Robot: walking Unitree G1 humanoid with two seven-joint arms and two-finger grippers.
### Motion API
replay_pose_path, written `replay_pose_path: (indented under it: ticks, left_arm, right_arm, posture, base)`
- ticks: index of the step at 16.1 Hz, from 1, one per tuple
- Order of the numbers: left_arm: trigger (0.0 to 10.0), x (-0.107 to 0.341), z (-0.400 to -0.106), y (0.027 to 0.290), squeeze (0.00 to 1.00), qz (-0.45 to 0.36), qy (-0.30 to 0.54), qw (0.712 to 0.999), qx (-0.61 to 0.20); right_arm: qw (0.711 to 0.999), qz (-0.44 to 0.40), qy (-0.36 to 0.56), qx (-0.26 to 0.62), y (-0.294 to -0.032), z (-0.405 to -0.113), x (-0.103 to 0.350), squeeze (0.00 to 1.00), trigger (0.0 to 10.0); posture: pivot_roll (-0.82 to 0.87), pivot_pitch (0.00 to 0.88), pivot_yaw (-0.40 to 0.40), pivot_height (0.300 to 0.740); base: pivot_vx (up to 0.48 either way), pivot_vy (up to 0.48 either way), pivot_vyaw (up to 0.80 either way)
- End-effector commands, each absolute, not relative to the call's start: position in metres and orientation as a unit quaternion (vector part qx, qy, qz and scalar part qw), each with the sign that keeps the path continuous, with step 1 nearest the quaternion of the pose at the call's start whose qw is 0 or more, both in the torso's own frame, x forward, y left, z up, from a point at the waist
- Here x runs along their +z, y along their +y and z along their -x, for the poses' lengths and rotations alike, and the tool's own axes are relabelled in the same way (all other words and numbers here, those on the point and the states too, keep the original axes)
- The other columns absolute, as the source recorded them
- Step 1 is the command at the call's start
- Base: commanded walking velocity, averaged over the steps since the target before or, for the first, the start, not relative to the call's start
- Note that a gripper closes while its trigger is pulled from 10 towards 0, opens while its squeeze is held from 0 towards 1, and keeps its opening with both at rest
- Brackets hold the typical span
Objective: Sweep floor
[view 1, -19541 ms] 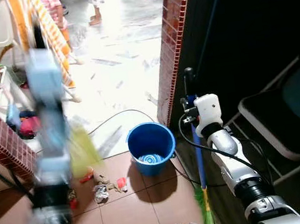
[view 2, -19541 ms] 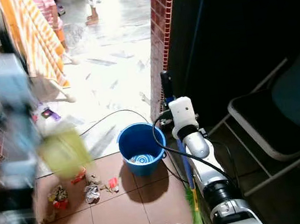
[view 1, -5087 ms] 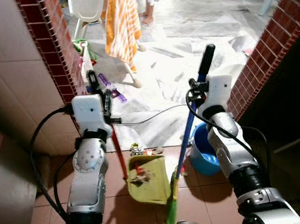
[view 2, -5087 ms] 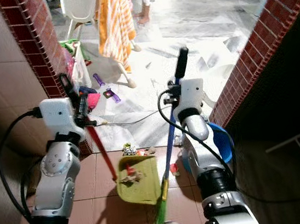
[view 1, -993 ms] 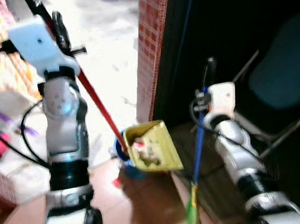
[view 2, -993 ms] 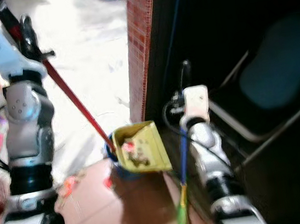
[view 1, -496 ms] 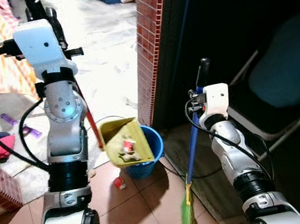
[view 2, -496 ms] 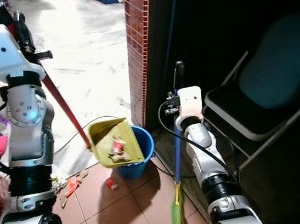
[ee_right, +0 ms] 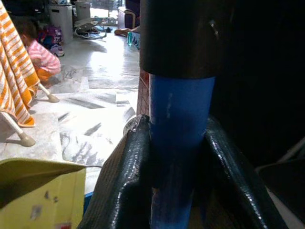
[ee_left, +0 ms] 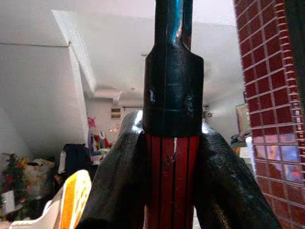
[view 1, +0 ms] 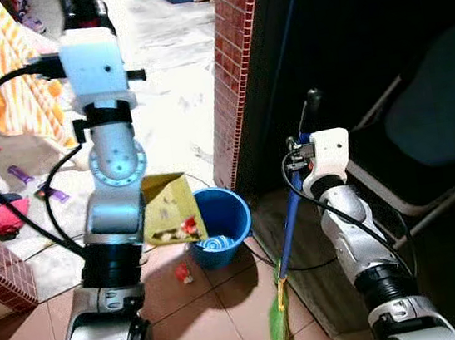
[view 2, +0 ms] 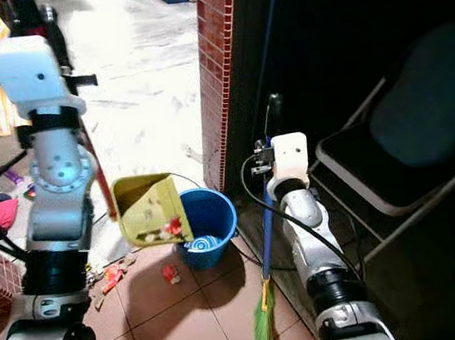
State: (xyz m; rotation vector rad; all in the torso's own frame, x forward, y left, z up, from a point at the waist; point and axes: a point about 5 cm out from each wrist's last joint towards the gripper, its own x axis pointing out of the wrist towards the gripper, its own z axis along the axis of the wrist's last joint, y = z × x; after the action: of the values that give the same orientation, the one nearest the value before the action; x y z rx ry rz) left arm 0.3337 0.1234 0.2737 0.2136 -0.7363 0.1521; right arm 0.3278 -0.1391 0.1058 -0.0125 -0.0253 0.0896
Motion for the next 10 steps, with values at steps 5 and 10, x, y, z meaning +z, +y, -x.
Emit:
replay_pose_path:
  ticks: [5,10]
  left_arm:
    - [10.0,0.287,-0.326,0.083,0.0,-0.121,-0.436,0.892,0.012]
    - [10.0,0.247,-0.318,0.048,0.0,-0.141,-0.421,0.891,-0.098]
  right_arm:
    - [0.999,0.009,-0.042,0.023,-0.146,-0.322,0.118,0.0,10.0]
    - [0.999,0.011,-0.047,0.008,-0.152,-0.317,0.12,0.0,10.0]
  posture:
    - [-0.09,0.02,-0.032,0.74]
    - [-0.11,0.041,-0.006,0.74]
  base:
    - [0.0,0.0,0.0]
    - [0.0,0.0,0.0]
